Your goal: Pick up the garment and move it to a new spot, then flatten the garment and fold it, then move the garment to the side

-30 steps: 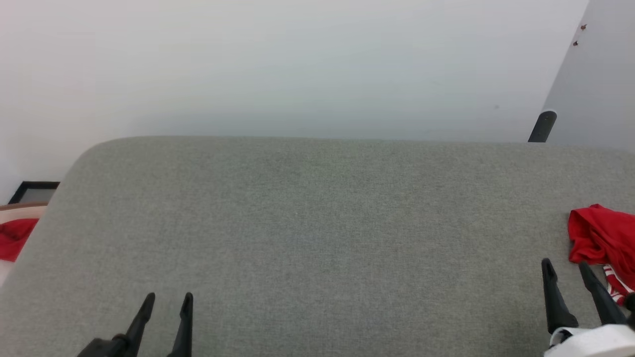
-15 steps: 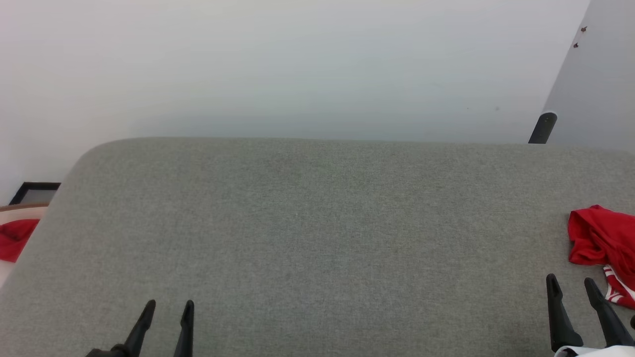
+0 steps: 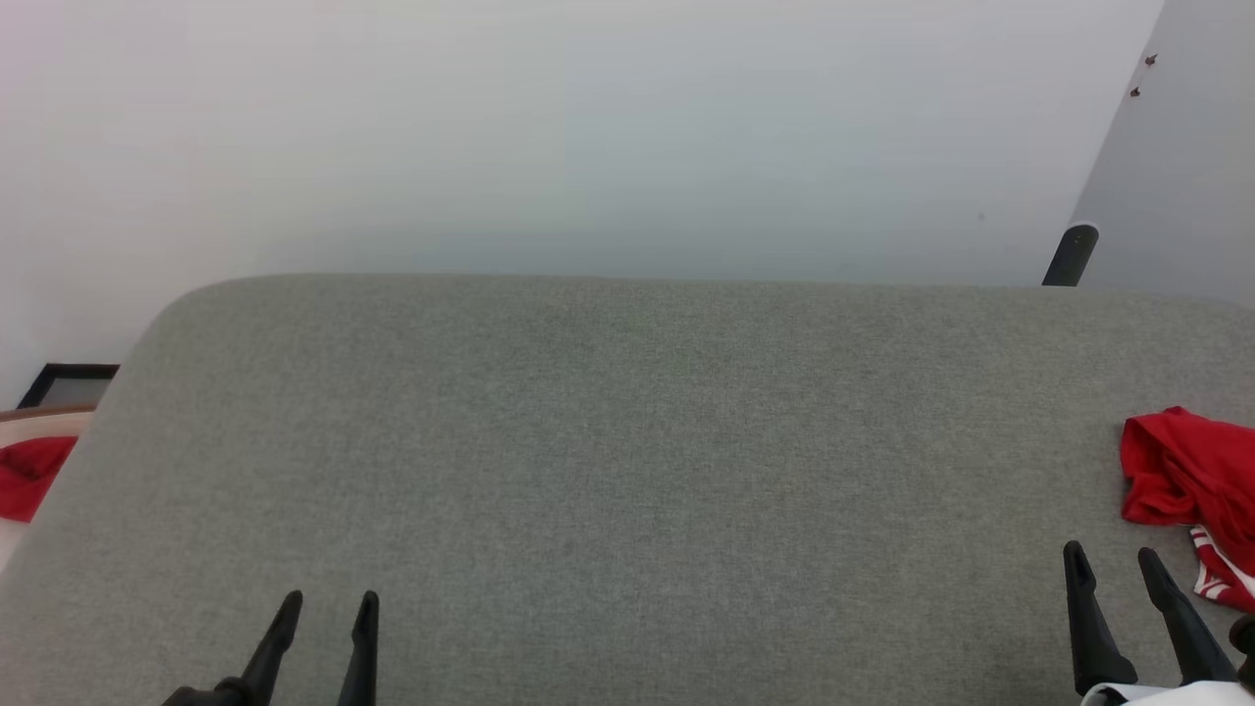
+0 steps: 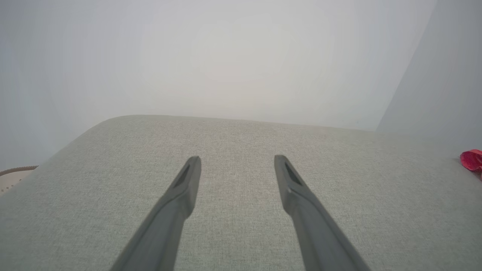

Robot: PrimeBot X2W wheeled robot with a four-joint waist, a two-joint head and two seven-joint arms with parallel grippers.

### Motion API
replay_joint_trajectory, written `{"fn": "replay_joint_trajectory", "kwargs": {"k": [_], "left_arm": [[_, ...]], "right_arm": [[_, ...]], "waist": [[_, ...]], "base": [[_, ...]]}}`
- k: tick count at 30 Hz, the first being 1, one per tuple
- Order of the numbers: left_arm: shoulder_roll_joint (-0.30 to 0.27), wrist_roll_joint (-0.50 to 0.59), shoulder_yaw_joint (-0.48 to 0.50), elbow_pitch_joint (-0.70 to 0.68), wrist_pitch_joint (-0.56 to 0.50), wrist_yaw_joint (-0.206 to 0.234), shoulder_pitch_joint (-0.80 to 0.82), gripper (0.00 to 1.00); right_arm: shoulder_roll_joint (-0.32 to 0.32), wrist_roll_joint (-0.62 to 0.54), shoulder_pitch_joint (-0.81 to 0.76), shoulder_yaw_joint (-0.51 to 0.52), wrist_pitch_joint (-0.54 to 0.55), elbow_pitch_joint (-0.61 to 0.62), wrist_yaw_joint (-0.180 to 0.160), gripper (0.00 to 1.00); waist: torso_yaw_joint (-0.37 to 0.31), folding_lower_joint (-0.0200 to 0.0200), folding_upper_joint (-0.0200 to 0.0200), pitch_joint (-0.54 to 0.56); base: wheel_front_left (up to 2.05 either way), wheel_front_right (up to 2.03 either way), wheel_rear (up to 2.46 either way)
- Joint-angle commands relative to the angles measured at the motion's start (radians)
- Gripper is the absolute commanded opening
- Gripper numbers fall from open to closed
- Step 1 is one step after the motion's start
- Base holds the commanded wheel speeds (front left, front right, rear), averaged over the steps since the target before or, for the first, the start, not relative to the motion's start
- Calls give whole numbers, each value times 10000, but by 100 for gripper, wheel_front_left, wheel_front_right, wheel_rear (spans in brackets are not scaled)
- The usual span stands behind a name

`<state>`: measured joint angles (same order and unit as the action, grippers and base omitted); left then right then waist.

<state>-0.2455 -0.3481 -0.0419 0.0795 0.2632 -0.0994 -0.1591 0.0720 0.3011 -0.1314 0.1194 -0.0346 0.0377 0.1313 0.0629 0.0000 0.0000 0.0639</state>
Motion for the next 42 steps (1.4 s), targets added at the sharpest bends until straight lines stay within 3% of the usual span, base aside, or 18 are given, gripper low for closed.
{"fn": "replay_joint_trajectory", "kwargs": {"k": [1, 21, 22, 25, 42], "left_arm": [[-31, -48, 12, 10, -14, 50, 43, 100], [-130, -125, 45, 143, -45, 311, 69, 100], [-75, -130, 8, 158, -80, 273, -2, 0], [79, -163, -56, 446, -103, 274, -127, 0], [488, -2931, 323, 716, -928, 139, 526, 0]], "right_arm": [[-22, 72, 121, -28, -33, -20, -12, 100], [84, 319, 244, -147, -194, -140, -12, 100], [53, 269, 158, -128, -119, -156, 0, 0], [-8, 296, 17, -131, -69, -459, 0, 0], [-51, 3143, 578, -100, 287, -976, -1, 0]], "waist": [[-10, 0, 0, 19], [-54, 0, 0, 49], [-51, 0, 0, 49], [-53, 0, 0, 48], [-132, 0, 0, -50]], "base": [[0, 0, 0], [0, 0, 0], [0, 0, 0], [0, 0, 0], [0, 0, 0]]}}
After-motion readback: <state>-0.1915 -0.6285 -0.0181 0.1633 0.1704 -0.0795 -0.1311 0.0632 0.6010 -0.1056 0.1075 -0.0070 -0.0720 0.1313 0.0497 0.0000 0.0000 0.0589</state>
